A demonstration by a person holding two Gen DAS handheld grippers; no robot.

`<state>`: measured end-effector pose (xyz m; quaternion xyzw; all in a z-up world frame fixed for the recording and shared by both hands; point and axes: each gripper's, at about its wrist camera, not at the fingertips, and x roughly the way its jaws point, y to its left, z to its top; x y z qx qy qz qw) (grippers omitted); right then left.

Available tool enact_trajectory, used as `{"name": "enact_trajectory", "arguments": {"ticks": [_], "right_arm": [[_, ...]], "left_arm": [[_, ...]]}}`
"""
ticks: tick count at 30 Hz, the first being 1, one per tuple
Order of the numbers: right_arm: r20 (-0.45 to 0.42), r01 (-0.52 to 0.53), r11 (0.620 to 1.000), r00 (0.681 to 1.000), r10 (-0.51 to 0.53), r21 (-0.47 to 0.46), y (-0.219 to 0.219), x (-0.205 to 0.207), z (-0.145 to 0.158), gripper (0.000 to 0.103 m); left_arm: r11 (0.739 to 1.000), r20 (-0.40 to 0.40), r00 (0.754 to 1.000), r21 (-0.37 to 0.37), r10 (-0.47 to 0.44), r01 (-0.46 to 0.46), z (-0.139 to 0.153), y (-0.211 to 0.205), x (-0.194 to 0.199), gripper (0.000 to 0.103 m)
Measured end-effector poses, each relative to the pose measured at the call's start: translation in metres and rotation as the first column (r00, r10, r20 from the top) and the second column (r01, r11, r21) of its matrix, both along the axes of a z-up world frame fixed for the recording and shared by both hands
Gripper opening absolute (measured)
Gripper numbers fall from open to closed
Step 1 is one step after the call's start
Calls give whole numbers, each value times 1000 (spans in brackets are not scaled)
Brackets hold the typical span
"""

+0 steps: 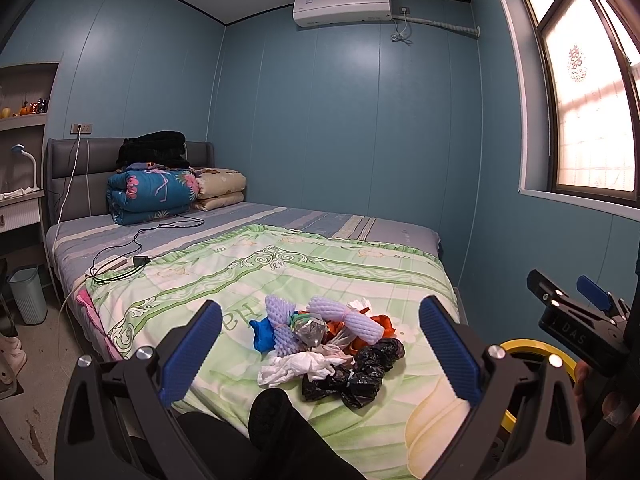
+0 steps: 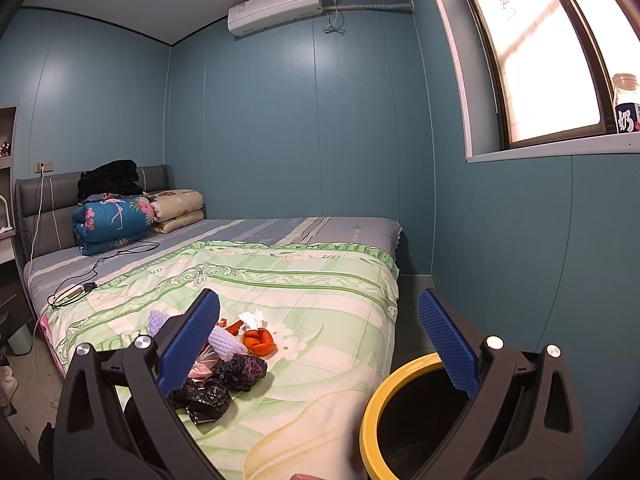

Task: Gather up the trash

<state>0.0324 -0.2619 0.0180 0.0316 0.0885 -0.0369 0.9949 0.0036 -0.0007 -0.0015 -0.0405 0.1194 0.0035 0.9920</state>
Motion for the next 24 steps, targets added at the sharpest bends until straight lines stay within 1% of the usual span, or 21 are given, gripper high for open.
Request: {"name": "enact_trajectory", "arguments": {"ticks": [24], "right_arm": [[-7, 1, 1000, 1000, -1, -2, -1, -1, 1, 95]], "left_arm": [[1000, -8, 1000, -5, 1, -1, 1, 2, -2, 95]]}}
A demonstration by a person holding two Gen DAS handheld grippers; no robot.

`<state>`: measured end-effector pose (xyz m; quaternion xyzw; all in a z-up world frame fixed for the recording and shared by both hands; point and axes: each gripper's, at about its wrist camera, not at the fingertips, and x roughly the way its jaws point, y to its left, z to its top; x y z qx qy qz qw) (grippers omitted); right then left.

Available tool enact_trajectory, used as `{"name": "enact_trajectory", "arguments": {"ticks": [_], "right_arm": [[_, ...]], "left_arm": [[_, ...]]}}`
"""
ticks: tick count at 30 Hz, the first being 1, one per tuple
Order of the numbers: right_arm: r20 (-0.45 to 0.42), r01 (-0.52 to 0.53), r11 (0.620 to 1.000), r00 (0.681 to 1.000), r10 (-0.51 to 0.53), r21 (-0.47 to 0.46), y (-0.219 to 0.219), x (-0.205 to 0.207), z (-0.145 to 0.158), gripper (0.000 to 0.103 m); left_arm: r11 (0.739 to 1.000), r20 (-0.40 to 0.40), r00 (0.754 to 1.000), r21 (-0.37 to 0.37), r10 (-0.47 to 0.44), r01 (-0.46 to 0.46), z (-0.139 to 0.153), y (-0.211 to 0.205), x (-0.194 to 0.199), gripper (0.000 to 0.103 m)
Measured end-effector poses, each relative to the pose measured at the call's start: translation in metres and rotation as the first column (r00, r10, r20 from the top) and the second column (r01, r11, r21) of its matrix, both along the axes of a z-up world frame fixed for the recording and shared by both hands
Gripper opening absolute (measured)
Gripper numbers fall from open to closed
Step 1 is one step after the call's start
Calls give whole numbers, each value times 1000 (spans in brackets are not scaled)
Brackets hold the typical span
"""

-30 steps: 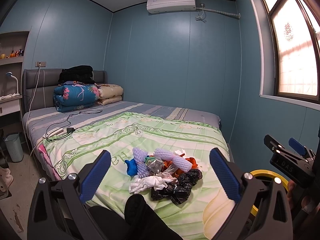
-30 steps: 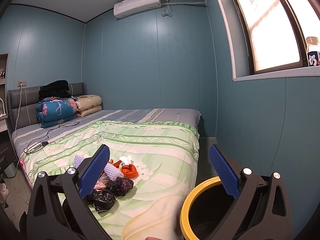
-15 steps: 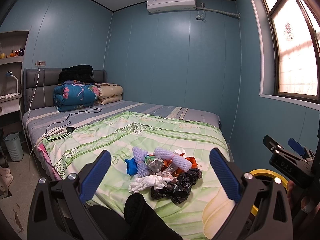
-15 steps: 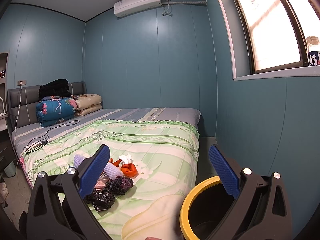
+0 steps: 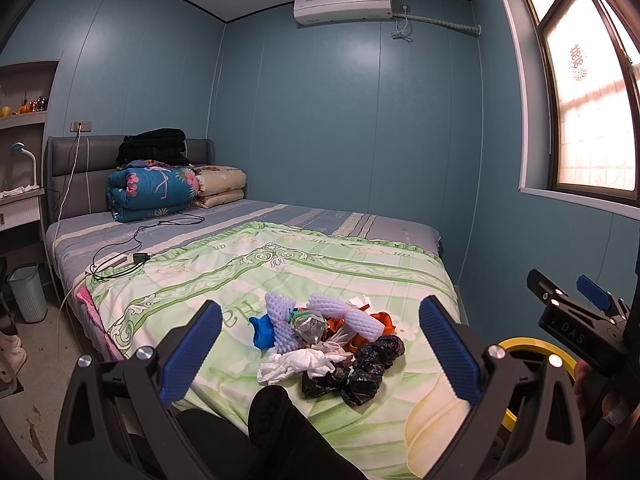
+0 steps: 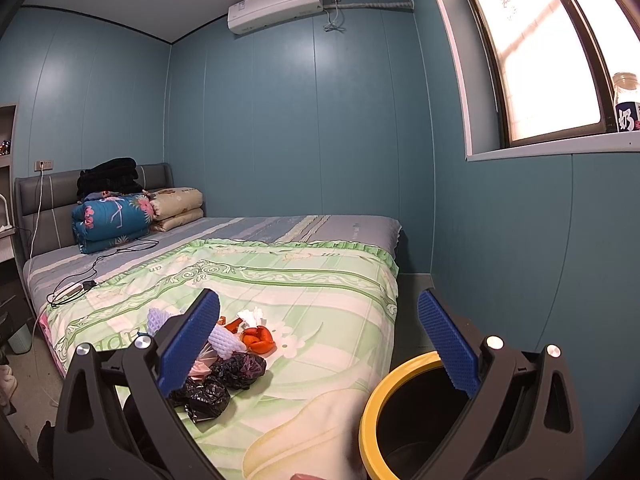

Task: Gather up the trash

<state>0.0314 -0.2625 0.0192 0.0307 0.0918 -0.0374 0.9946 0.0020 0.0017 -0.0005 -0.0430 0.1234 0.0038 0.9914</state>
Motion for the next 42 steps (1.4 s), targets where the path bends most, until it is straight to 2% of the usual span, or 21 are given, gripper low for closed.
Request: {"name": "enact_trajectory", "arguments": {"ticks": [24, 35, 42], "right_arm": [[-3, 2, 1000, 1000, -2, 5, -1, 0, -2, 95], [-15, 59, 998, 998, -59, 15, -5, 7, -6, 95], [30, 76, 997, 997, -76, -4, -10, 11, -7, 95]], "left_arm": [[1000, -2, 1000, 2, -2, 2, 0, -1, 0, 95], [1000, -36, 999, -8, 8, -9, -6, 3, 7, 95], [1000, -45, 999, -19, 11, -12, -4, 4, 12, 95]]}}
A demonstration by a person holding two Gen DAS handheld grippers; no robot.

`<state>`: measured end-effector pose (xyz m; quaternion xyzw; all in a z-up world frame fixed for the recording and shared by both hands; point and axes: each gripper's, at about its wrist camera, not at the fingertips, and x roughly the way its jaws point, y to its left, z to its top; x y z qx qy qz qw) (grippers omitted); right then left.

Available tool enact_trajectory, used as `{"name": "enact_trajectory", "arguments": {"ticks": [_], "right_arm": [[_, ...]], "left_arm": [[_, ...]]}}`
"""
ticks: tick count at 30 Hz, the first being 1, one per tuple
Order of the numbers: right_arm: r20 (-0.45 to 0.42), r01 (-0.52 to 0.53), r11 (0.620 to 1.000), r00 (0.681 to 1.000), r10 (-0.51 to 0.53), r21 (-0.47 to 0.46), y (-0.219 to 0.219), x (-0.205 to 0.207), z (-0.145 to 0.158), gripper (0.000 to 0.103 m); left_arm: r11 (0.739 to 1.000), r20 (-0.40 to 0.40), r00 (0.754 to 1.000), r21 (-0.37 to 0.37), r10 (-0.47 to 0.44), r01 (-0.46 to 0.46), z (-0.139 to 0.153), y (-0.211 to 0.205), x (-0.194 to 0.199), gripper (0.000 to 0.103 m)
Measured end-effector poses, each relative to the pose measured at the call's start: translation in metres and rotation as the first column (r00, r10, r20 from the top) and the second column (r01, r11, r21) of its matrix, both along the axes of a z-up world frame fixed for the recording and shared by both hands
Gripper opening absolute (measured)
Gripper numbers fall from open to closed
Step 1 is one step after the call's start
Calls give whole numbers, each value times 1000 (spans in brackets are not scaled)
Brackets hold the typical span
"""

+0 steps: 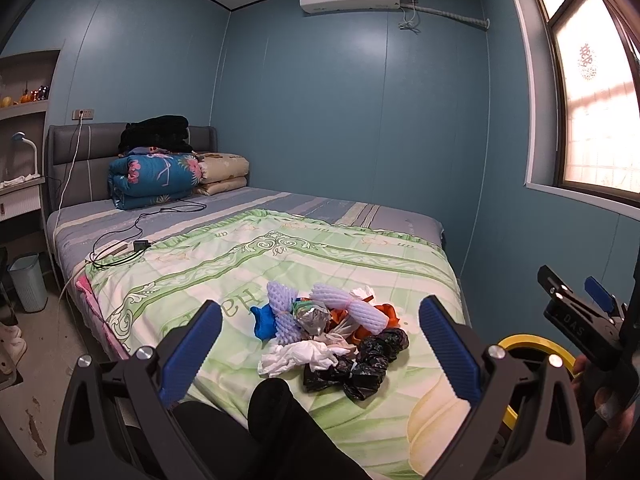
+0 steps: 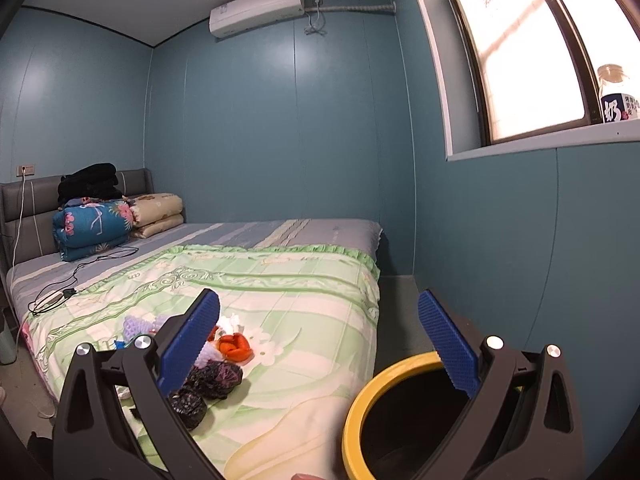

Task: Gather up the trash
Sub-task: 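Move the left tool toward the trash pile while the right tool approaches it too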

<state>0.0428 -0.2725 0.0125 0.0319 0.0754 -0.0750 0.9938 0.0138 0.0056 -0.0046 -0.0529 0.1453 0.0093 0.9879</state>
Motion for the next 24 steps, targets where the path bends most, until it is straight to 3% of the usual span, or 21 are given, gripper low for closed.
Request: {"name": "enact_trajectory", "arguments": {"ticks": [2, 6, 9, 14, 19, 22, 24], "right_arm": [[25, -4, 999, 1000, 5, -35, 2, 4, -1, 95], [-17, -68, 996, 998, 67, -54, 4, 18, -2, 95], [-49, -160, 987, 986, 160, 8, 0, 33, 0, 95], [-107, -248, 969, 963, 246, -6, 13, 61, 1, 95], [-215, -365, 930, 913, 347, -48, 34, 100, -10, 95], [-286, -472, 880, 851, 440, -50, 47, 124, -18, 95], [-321, -524, 850, 816, 481, -56, 55, 138, -23, 95]], "left_arm": [[1000, 2, 1000, -15, -1, 1, 2, 5, 3, 95], [1000, 22, 1000, -12, -12, 13, 8, 15, 11, 95], [999, -18, 998, -6, -54, 54, 9, 25, 26, 95], [992, -105, 986, -6, -127, 127, -4, 39, 55, 95], [982, -220, 959, 16, -180, 189, -35, 45, 85, 95], [969, -303, 923, 4, -236, 248, -59, 48, 105, 95], [967, -328, 913, -1, -241, 255, -70, 51, 113, 95]]}}
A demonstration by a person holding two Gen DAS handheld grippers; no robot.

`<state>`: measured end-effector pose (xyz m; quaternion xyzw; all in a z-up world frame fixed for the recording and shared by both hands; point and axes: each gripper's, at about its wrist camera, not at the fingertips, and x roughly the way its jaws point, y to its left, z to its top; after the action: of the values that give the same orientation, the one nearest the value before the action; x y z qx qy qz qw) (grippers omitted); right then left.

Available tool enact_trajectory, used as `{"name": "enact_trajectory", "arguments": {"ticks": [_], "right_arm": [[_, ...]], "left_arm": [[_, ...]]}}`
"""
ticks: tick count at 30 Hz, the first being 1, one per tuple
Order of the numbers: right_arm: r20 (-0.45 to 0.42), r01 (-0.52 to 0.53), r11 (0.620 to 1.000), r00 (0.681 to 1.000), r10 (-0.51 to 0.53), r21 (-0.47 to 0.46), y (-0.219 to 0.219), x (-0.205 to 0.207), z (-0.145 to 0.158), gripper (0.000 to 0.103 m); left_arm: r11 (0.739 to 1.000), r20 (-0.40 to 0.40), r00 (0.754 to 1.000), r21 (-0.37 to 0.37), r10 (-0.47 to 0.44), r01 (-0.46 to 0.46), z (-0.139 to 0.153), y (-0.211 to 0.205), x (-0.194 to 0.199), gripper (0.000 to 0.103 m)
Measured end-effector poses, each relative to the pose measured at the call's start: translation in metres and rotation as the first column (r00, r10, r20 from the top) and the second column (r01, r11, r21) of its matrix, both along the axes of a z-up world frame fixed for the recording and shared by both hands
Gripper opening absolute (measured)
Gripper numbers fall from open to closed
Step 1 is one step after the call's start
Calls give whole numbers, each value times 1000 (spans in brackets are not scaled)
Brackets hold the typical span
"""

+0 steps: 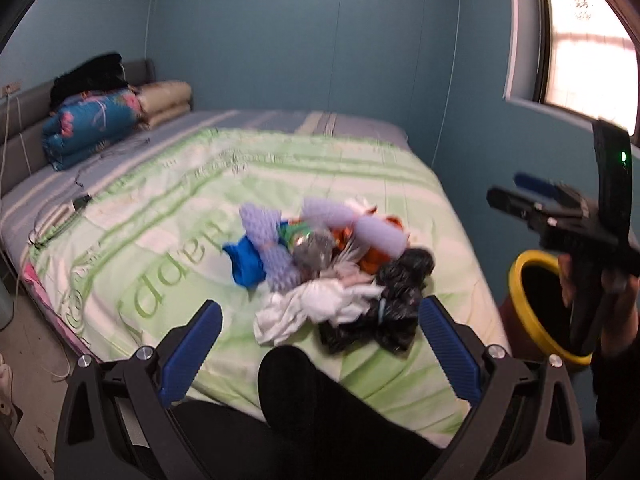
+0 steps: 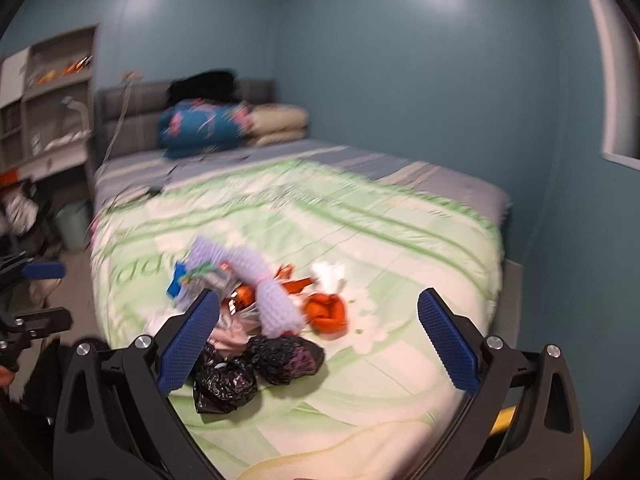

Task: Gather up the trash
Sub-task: 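Move the left tool toward the trash pile while the right tool approaches it too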

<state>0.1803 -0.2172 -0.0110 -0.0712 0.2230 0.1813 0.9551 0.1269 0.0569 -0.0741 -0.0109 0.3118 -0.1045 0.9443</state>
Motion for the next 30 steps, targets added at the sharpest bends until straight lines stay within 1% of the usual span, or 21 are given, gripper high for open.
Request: {"name": "enact_trajectory", "arguments": {"ticks": [2, 4, 6, 10, 12, 15, 19, 21, 24, 27, 28, 30], "right_arm": [[-40, -48, 999, 998, 47, -18, 8, 14, -6, 95], [-102, -87, 996, 991, 84, -29, 15, 32, -12, 95], [-156, -100, 994, 984, 91, -47, 24, 48, -20, 95], [-204, -132, 987, 972, 112, -89, 40, 66, -34, 95], [-237, -163, 983, 962, 137, -91, 50, 73, -40, 95], [-266, -184, 976, 953, 147, -120, 61, 82, -49, 95], [-312, -214, 967, 936, 162, -140, 72, 94, -59, 95], [-319, -221, 963, 934, 163, -153, 75, 99, -63, 95], [-332, -236, 960, 927, 177, -147, 80, 105, -66, 94], [-317, -243, 955, 931, 181, -168, 86, 107, -68, 92], [-316, -247, 953, 931, 183, -174, 87, 108, -69, 89], [-322, -252, 951, 929, 185, -180, 91, 111, -70, 88]], "left_arm": [[1000, -22, 1000, 8, -4, 4, -10, 5, 7, 95], [999, -46, 999, 32, 7, -6, -21, 9, 17, 95], [999, -76, 997, 32, 8, -6, -28, 15, 26, 95], [999, -175, 985, -38, 7, -14, -48, 33, 51, 95], [999, -188, 982, -51, 9, -19, -55, 38, 56, 95], [999, -187, 982, -46, -11, 3, -63, 39, 62, 95], [997, -165, 985, -58, -56, 47, -67, 39, 67, 95], [997, -161, 984, -46, -71, 64, -69, 39, 72, 95], [996, -144, 986, -19, -90, 88, -70, 36, 79, 95], [992, -135, 983, -34, -126, 123, -71, 35, 85, 95], [990, -128, 982, -26, -139, 137, -71, 33, 88, 95], [990, -116, 983, -12, -144, 144, -73, 32, 90, 95]]}}
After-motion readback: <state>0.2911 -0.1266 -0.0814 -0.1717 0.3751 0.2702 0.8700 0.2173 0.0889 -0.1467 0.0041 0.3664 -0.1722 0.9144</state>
